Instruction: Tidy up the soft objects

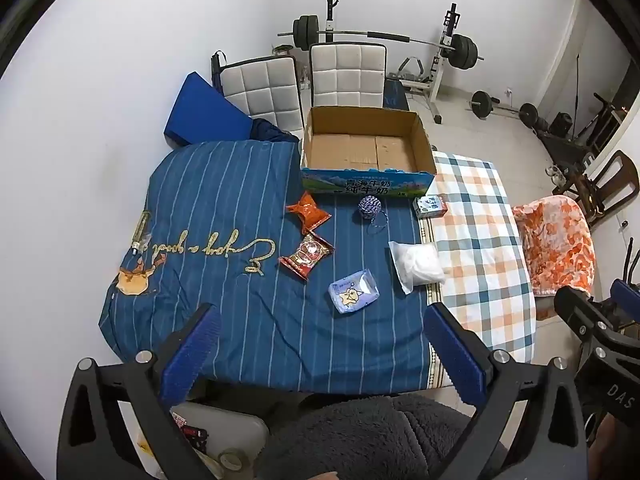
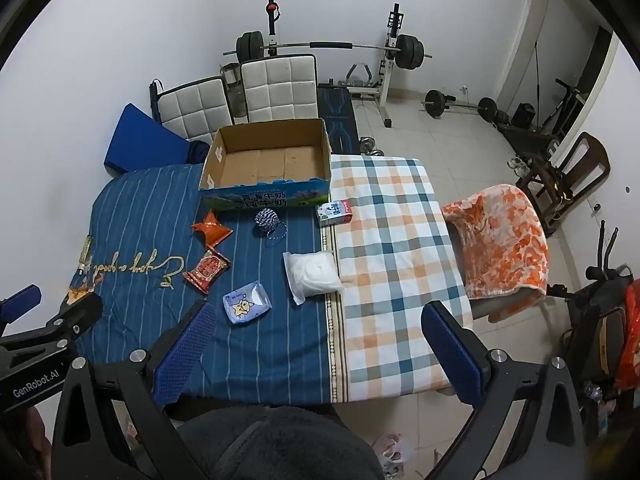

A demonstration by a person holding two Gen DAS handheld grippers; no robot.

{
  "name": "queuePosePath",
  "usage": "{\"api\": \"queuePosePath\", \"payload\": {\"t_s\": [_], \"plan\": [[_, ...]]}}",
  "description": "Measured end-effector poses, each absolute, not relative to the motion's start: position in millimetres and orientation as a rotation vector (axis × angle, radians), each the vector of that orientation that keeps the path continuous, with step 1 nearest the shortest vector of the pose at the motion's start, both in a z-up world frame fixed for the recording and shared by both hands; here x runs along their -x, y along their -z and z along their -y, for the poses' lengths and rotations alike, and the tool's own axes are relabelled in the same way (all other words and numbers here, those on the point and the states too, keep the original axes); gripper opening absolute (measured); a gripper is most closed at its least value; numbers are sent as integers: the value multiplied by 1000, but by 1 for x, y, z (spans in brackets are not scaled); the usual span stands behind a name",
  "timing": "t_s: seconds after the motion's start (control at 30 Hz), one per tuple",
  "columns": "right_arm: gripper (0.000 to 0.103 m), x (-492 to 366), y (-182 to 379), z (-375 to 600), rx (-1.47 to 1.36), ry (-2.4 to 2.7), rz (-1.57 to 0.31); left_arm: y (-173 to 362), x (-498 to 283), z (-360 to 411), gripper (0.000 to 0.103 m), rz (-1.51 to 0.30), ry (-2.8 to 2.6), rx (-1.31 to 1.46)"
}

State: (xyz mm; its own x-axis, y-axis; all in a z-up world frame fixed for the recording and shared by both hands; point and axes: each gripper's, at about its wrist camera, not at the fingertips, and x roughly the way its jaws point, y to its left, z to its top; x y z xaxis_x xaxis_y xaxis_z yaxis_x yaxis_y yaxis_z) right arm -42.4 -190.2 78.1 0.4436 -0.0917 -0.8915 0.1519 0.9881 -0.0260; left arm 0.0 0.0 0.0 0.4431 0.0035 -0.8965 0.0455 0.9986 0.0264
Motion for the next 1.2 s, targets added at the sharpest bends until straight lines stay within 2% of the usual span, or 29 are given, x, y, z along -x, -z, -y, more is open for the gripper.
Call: {"api": "queuePosePath", "payload": {"t_s": [1.2], "plan": [[103,44,-81,203,-93,179,-1059,2,-3,4,103,-1115,41,-26]]}}
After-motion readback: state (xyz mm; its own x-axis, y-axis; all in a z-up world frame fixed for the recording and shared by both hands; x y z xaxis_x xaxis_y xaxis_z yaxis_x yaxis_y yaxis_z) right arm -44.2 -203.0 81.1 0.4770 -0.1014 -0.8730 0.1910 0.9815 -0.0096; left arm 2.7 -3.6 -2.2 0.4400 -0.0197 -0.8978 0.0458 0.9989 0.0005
